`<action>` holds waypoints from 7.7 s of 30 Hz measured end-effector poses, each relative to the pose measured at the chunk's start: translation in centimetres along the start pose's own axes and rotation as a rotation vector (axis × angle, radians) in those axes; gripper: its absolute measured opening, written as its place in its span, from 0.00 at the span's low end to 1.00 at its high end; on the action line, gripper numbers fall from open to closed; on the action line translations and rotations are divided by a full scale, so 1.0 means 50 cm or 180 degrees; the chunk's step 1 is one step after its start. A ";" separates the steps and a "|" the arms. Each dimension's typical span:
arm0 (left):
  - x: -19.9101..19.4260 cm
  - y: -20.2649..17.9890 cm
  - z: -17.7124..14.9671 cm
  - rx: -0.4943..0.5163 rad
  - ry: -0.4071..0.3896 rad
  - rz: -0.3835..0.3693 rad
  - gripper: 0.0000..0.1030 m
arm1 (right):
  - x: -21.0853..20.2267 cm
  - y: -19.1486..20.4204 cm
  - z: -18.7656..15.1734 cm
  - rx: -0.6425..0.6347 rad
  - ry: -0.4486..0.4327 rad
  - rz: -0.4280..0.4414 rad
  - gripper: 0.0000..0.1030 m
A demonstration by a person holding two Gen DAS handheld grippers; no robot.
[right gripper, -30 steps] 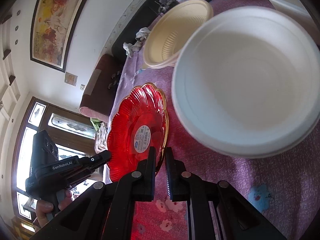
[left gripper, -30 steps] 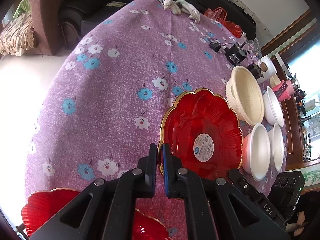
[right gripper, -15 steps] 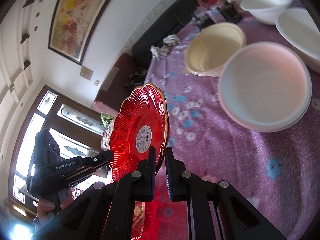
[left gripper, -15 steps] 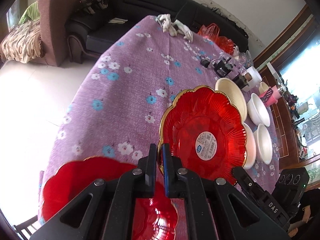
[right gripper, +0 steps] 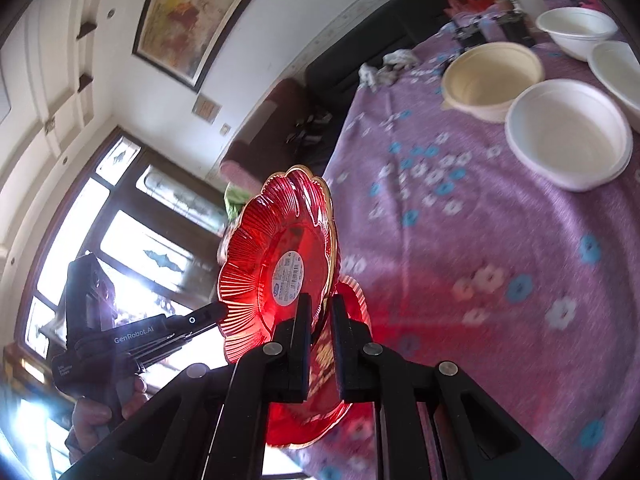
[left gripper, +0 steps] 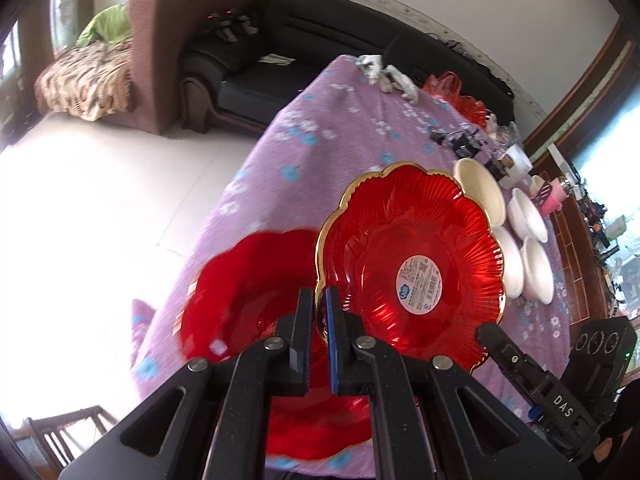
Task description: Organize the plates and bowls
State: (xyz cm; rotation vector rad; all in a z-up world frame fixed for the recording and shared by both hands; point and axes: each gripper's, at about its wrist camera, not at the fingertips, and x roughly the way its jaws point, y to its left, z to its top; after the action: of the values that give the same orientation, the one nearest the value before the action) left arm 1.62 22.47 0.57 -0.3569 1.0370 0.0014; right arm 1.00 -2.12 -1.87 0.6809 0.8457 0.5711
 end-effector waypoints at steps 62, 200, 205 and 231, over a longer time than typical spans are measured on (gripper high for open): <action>0.082 0.129 -0.079 -0.0686 -0.0756 0.0647 0.51 | -0.058 -0.120 -0.004 -0.0411 -0.0253 -0.0743 0.26; 0.127 -0.269 0.016 0.0237 -0.0042 -0.0522 0.07 | -0.138 -0.244 0.115 0.0566 -0.0318 0.0129 0.08; 0.037 -0.185 -0.009 0.0251 -0.0278 -0.0286 0.07 | -0.088 -0.146 0.071 0.0317 -0.0098 0.0211 0.08; 0.038 0.093 -0.095 -0.0208 -0.0053 0.0060 0.11 | 0.145 -0.023 -0.078 -0.0061 0.0751 -0.0137 0.09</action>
State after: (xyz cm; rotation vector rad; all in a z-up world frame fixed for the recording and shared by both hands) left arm -2.19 25.16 -4.54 -0.4059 1.0255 0.0552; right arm 1.94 3.38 -8.06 0.5832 1.0710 0.6281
